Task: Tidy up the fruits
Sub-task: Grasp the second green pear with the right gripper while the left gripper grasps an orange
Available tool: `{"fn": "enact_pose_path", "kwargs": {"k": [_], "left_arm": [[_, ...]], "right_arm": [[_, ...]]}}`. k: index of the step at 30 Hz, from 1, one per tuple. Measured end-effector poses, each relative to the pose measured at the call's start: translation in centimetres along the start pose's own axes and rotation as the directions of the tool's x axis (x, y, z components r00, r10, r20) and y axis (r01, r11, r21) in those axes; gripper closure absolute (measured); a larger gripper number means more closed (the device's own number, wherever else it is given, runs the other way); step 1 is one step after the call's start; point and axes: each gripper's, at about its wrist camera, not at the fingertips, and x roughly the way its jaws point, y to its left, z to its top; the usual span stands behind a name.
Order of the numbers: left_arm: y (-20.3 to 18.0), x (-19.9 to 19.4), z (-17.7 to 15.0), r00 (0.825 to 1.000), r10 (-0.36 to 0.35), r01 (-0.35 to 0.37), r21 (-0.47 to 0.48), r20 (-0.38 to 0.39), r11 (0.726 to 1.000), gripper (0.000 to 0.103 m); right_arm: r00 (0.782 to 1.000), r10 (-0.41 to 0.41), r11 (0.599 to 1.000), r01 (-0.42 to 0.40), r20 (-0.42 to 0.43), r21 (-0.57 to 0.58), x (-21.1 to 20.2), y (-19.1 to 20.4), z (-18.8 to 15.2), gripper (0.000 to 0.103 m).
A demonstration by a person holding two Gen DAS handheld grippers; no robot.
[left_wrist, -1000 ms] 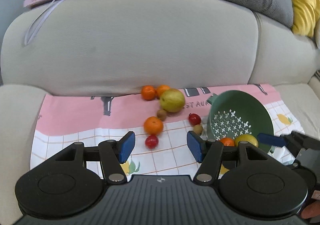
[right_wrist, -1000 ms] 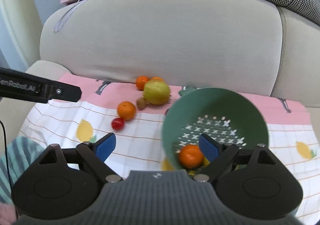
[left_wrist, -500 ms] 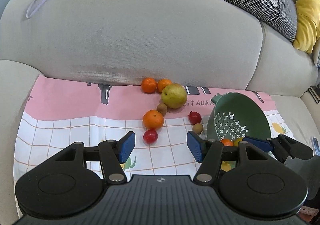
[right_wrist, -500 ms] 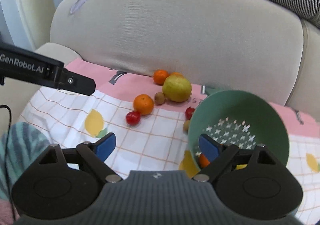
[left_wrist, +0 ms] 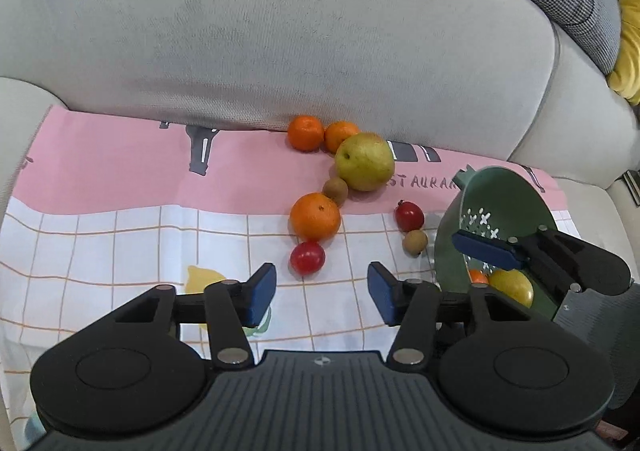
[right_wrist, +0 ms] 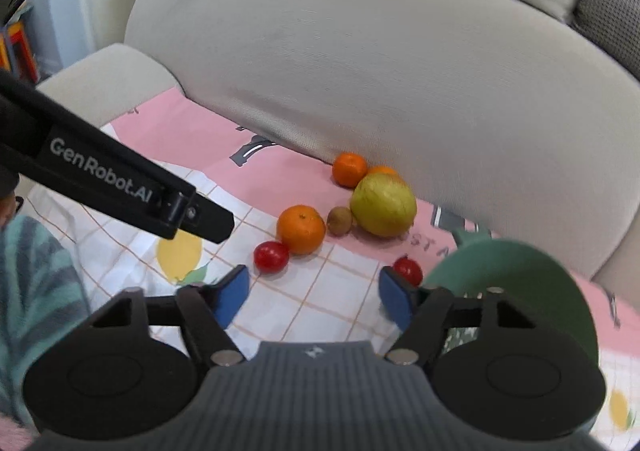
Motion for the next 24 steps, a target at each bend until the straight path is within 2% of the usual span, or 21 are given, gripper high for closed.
{"fn": "enact_pose_path", "kwargs": {"k": [2,6,12,17,24], "left_arm": [[0.1,0.5,0.5,1.0,-0.013,0.013,-0.004,0.014,1.0,0.045],[-0.1,1.7,1.6,0.999,-0.015,0.015,0.009,0.035,1.0,0.046],[0.1,5.4,3.2,1.0,-0.011,0.011,-0.006,-0.029,1.0,0.047],[0.5,8.2,3.5,0.996,-0.006,0.005,-0.013,-0.086,1.0,0.047],[2.1,10.4,3.8,0.99,-0.043,0.029,-0.108,-0.133,0.994,0.047]], "right_arm": [[1.0,-0.018,1.0,0.018,0.0,-0.02,0.8,-0.5,0.2,0.051],[0.999,-0.047,0.997,0.047,-0.001,-0.065,2.3,-2.3,1.2,0.051],[0.997,-0.073,0.971,0.072,0.003,-0.227,5.4,-4.4,3.0,0.051],[0.999,-0.038,0.936,0.023,-0.036,-0.351,8.0,-4.8,3.8,0.038],[0.996,-0.005,0.888,-0.034,-0.084,-0.458,11.3,-4.7,3.9,0.038]]}}
